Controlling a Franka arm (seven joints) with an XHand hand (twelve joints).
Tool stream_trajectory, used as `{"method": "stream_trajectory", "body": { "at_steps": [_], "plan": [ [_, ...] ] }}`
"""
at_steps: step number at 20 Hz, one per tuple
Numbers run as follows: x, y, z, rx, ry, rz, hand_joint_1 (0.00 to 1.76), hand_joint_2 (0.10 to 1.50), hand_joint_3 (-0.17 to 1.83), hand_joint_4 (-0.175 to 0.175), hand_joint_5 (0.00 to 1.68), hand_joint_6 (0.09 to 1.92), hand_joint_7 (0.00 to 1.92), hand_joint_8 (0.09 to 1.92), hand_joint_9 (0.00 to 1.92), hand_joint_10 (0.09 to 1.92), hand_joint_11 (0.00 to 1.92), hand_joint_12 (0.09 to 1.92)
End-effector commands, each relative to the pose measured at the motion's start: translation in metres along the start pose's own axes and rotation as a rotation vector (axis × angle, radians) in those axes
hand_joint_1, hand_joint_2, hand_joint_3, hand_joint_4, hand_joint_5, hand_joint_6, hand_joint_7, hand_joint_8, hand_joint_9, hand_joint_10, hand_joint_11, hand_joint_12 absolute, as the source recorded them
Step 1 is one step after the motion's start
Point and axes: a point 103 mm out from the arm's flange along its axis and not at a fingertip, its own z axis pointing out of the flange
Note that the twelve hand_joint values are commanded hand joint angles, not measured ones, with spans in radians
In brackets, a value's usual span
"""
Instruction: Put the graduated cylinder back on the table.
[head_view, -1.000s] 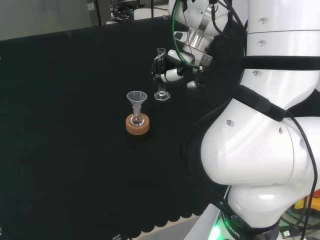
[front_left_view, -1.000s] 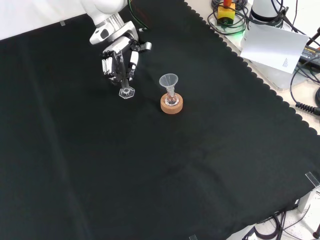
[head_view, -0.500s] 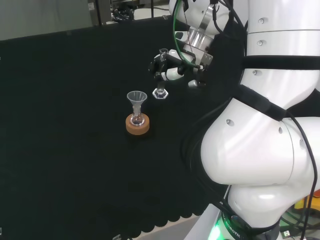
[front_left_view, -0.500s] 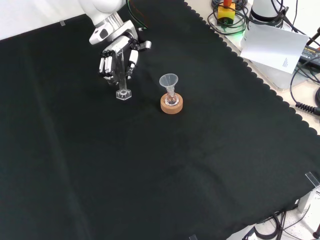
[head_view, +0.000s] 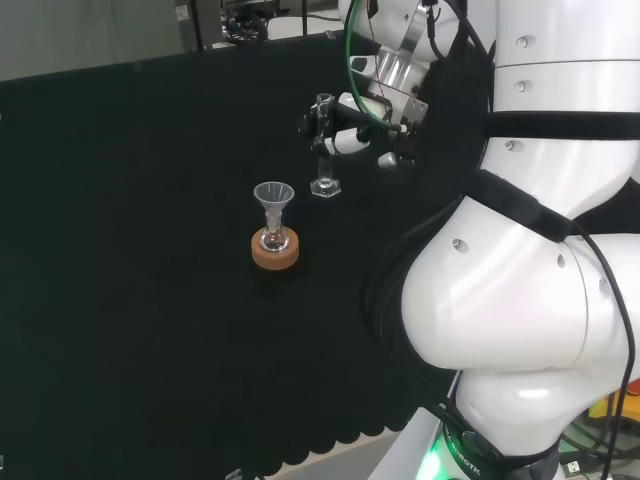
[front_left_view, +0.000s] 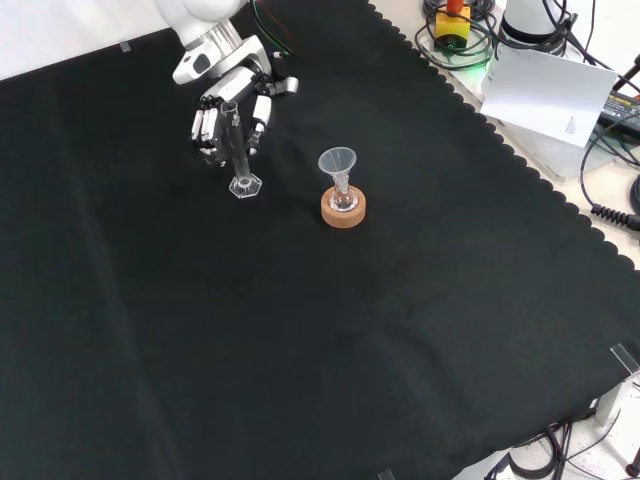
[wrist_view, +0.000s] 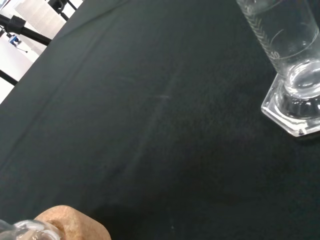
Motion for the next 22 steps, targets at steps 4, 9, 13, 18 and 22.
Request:
{"method": "stream_trajectory", "body": {
  "at_steps": [4,9,13,18,22],
  "plan": [
    [-0.001,-0.004,-0.011,-0.023,-0.010,0.007,0.90,1.01,-0.17,-0.049,0.40,0.38,0.38,0.64,0.84,0.09,0.33,1.33],
    [-0.002,-0.010,-0.024,-0.045,-0.021,0.010,0.84,0.97,-0.17,-0.051,0.38,0.23,0.20,0.66,0.70,0.09,0.22,1.37],
    [0.001,-0.020,-0.038,-0.068,-0.038,0.020,0.82,0.96,-0.17,-0.050,0.36,0.16,0.10,0.66,0.61,0.09,0.16,1.39],
    [0.016,-0.039,-0.064,-0.110,-0.079,0.038,0.80,0.94,-0.17,-0.049,0.35,0.10,0.03,0.66,0.55,0.09,0.11,1.43],
    [0.033,-0.056,-0.087,-0.152,-0.130,0.061,0.77,0.93,-0.17,-0.049,0.34,0.09,0.00,0.65,0.51,0.09,0.06,1.45]
  ]
}}
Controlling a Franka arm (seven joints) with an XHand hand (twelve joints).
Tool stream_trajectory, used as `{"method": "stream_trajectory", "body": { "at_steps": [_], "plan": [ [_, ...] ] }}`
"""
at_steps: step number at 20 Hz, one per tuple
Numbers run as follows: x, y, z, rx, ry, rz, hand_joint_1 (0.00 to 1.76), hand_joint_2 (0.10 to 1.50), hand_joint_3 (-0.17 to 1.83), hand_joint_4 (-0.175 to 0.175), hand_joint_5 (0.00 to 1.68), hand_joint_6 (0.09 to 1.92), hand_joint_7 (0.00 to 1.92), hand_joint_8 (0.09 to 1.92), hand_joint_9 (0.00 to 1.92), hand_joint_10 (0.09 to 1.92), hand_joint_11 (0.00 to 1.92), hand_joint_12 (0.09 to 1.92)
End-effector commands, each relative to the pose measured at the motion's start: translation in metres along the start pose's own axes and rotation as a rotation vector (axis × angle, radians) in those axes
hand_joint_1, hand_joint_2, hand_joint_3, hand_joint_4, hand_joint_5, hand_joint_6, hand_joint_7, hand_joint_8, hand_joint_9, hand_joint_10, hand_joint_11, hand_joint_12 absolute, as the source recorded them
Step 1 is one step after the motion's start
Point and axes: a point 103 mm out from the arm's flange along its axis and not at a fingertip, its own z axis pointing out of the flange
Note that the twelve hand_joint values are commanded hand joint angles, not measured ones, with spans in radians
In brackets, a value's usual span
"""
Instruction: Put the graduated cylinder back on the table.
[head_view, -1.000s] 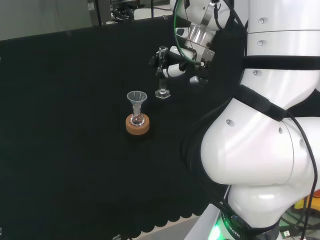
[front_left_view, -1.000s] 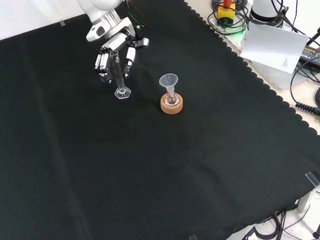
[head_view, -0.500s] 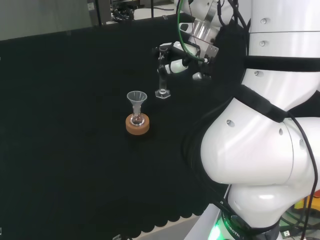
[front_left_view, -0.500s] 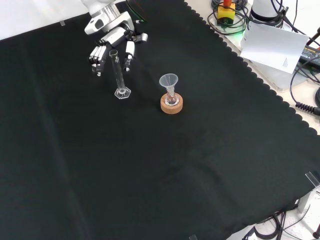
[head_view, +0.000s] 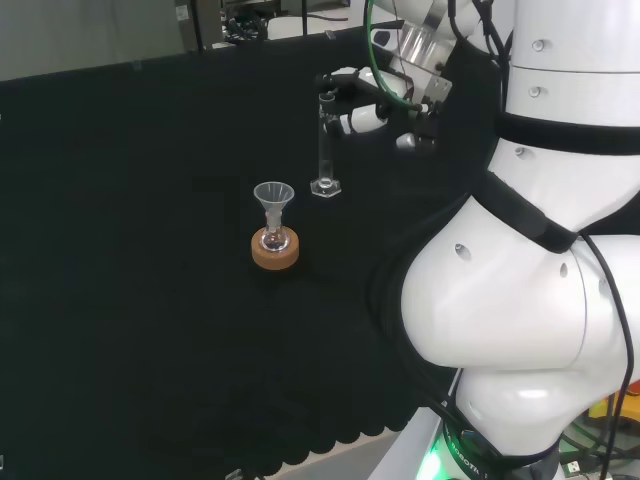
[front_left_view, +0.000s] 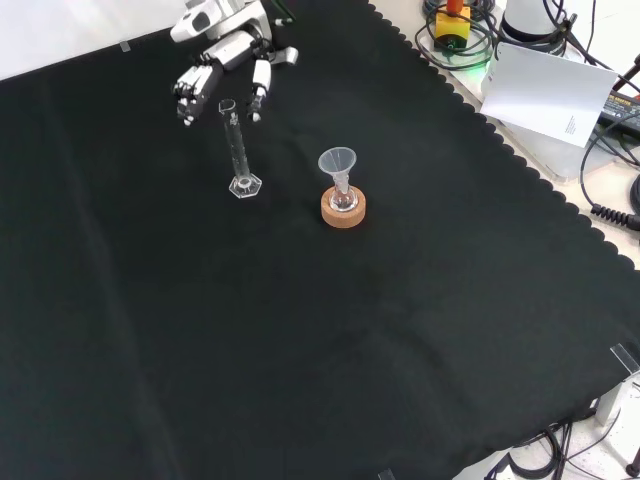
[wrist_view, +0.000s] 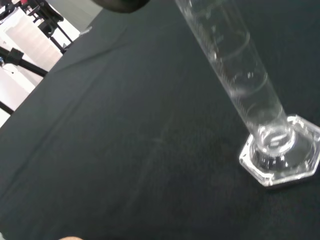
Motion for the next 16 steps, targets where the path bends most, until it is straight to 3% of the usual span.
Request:
{"method": "stream_trajectory", "body": {
  "at_steps": [1,8,16],
  "plan": [
    [0.024,-0.032,-0.046,-0.080,-0.088,0.048,0.77,0.93,-0.17,-0.049,0.33,0.09,0.00,0.65,0.51,0.09,0.06,1.45],
    [0.072,-0.075,-0.088,-0.141,-0.179,0.094,0.76,0.92,-0.17,-0.050,0.32,0.09,0.00,0.64,0.50,0.09,0.03,1.45],
    [0.118,-0.124,-0.108,-0.201,-0.231,0.142,0.76,0.93,-0.17,-0.052,0.32,0.09,0.01,0.64,0.52,0.09,0.03,1.44]
  ]
}}
